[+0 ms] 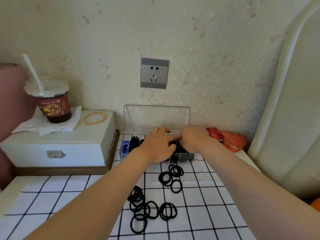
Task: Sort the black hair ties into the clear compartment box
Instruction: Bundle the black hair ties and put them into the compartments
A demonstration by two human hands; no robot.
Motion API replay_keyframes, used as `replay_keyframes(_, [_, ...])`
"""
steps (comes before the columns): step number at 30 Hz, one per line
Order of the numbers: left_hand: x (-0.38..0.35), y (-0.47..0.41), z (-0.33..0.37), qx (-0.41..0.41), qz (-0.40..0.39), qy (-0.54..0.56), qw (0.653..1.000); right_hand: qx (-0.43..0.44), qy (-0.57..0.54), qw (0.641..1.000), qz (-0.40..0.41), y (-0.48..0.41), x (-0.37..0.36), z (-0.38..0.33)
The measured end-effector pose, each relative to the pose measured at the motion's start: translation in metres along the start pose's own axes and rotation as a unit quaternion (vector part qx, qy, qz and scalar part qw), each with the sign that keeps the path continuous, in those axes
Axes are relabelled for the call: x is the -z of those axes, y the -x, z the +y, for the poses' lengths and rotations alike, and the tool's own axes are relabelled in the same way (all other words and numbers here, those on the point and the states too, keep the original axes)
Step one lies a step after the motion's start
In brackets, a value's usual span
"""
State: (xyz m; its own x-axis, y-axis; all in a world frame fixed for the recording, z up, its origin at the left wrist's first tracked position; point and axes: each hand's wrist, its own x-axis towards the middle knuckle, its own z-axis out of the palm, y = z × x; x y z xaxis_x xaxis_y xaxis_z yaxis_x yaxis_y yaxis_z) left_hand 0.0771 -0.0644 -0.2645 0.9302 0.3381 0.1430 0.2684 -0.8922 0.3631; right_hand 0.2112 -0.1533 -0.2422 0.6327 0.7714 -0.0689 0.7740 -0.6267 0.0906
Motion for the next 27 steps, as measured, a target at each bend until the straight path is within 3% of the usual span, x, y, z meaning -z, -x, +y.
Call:
replay_keyframes(3, [-0.001,-0.001,0.002,0.000,-0.017,-0.042,0.999,0.061,-0.081,0.995,-0.018,0.005,-0.001,0.018])
replay_keyframes(9, [0.005,-0.001,0.006,0.006,-0.029,-0.031,0.999,0.142,-0.132,0.971,0.137,0.033,-0.021,0.025])
replay_keyframes(15, [0.013,0.003,0.001,0.020,0.006,0.081,0.997,0.140,-0.002,0.972,0.190,0.048,-0.027,0.016])
replay_keyframes(22, [0.010,0.012,0.002,-0.002,0.014,0.043,0.999,0.075,-0.034,0.994,0.079,0.045,-0.018,0.004])
replay_keyframes(27, [0.009,0.013,0.007,0.005,0.037,0.046,0.998,0.068,-0.122,0.989,0.040,0.041,-0.006,0.012])
